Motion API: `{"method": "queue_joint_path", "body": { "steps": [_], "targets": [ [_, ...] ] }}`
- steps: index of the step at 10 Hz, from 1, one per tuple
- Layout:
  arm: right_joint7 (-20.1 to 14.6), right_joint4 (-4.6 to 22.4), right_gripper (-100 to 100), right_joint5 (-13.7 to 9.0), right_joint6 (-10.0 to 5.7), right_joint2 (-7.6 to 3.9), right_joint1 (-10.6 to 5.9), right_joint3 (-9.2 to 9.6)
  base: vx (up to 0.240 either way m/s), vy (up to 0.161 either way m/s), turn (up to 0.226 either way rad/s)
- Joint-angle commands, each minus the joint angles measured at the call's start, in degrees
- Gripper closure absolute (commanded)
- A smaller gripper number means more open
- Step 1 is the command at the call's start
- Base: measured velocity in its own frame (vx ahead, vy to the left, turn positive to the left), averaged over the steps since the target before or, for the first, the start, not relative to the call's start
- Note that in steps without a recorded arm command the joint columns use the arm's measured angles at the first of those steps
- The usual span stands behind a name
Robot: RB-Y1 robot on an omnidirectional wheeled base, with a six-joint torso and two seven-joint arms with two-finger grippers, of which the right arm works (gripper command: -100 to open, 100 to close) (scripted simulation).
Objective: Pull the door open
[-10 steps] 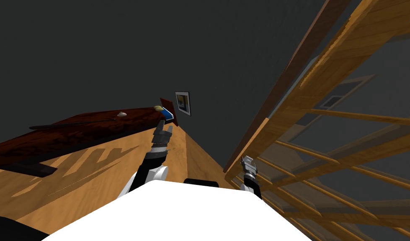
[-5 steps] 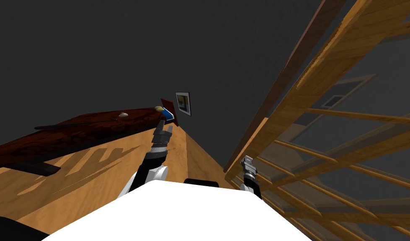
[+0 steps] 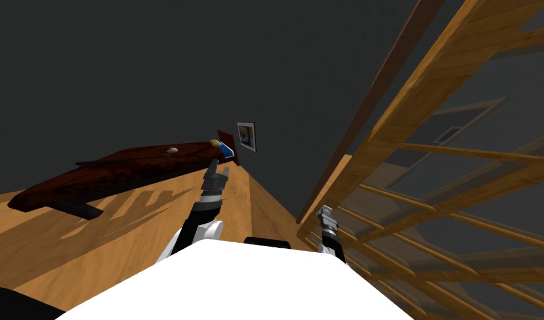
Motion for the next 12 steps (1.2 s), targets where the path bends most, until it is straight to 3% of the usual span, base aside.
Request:
{"method": "queue_joint_path", "body": {
  "steps": [1,4,6,7,12],
  "targets": [
    [-0.92,-0.96,100,0.54,0.28,-0.27,0.60,1.10,-0.197,0.018,0.052],
    [-2.97,-2.02,100,1.91,0.38,-0.74,1.05,3.73,-0.242,-0.004,0.069],
    [-2.99,-1.51,100,1.98,0.30,-0.80,0.72,3.81,-0.156,0.011,0.031],
    [-4.25,-1.74,100,2.77,0.05,-1.30,1.19,5.19,-0.171,-0.016,0.080],
    [-7.33,-3.01,100,4.82,-0.73,-3.04,2.37,8.61,-0.237,-0.009,0.070]
  ]
}}
